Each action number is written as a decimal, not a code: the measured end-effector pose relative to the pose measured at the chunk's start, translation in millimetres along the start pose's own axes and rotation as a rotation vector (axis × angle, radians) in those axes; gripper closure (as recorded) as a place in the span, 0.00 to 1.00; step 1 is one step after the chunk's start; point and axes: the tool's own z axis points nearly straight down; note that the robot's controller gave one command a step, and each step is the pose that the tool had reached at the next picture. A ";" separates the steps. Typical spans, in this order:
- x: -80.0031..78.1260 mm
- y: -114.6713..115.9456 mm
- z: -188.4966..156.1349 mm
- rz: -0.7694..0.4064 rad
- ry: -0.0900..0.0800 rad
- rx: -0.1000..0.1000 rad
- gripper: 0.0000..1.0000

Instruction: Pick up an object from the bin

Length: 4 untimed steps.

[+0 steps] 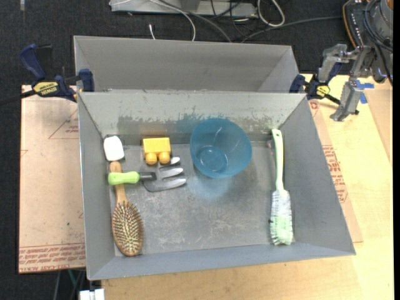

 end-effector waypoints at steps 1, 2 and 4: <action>7.7 -4.0 2.9 0.003 0.027 -0.005 0.00; 7.9 -8.7 -64.6 0.023 0.002 -0.001 0.00; 22.3 -16.8 -63.8 0.008 0.025 -0.006 1.00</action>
Offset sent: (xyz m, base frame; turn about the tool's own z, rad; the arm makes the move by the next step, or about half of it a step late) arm -0.0103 -0.0090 0.0630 0.0247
